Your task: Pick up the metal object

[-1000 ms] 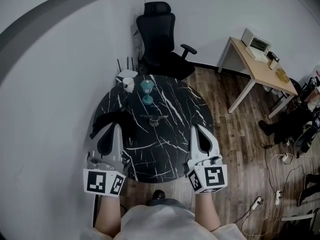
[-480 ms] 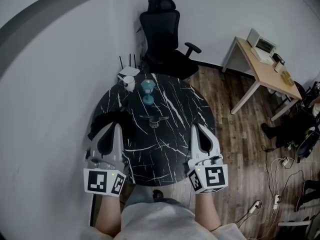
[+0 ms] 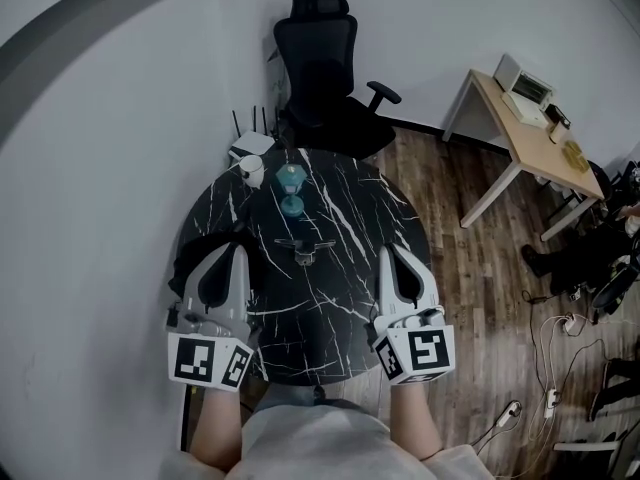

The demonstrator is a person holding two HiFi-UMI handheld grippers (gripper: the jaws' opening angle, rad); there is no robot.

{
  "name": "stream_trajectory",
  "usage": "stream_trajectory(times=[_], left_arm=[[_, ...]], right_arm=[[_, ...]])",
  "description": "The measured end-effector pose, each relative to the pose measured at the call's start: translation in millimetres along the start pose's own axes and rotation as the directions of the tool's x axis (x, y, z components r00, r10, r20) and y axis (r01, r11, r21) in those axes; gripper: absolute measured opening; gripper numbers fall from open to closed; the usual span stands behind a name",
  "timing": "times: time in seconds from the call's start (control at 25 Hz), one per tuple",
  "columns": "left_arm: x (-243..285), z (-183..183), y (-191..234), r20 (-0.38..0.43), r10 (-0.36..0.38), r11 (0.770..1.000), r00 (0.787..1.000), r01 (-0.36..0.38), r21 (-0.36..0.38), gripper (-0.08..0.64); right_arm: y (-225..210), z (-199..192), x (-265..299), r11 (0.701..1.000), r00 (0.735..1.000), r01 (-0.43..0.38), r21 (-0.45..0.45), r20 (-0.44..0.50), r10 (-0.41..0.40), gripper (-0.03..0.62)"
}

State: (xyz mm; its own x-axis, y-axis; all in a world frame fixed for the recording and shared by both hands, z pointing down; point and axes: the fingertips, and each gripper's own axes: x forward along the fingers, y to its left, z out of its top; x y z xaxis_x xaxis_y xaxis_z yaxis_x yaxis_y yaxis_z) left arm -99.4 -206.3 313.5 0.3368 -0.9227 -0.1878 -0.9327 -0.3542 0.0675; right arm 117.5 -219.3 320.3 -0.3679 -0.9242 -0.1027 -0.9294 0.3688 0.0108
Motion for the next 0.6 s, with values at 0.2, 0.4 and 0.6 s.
stream_trajectory(times=[0.2, 0.4, 0.6], left_arm=[[31, -17, 7, -0.042, -0.021, 1.000, 0.999, 0.022, 0.008, 0.005], [60, -30, 21, -0.061, 0.002, 1.000, 0.998, -0.002, -0.012, 0.005], [77, -54, 34, -0.113, 0.013, 0.999, 0.993, -0.017, -0.038, 0.005]], right_arm=[[-10, -8, 27, 1.000, 1.000, 0.004, -0.006, -0.023, -0.004, -0.001], [-21, -15, 56, 1.000, 0.999, 0.007, -0.016, -0.044, -0.008, -0.002], [-27, -37, 77, 1.000, 0.996, 0.008, -0.008, -0.088, -0.009, -0.001]])
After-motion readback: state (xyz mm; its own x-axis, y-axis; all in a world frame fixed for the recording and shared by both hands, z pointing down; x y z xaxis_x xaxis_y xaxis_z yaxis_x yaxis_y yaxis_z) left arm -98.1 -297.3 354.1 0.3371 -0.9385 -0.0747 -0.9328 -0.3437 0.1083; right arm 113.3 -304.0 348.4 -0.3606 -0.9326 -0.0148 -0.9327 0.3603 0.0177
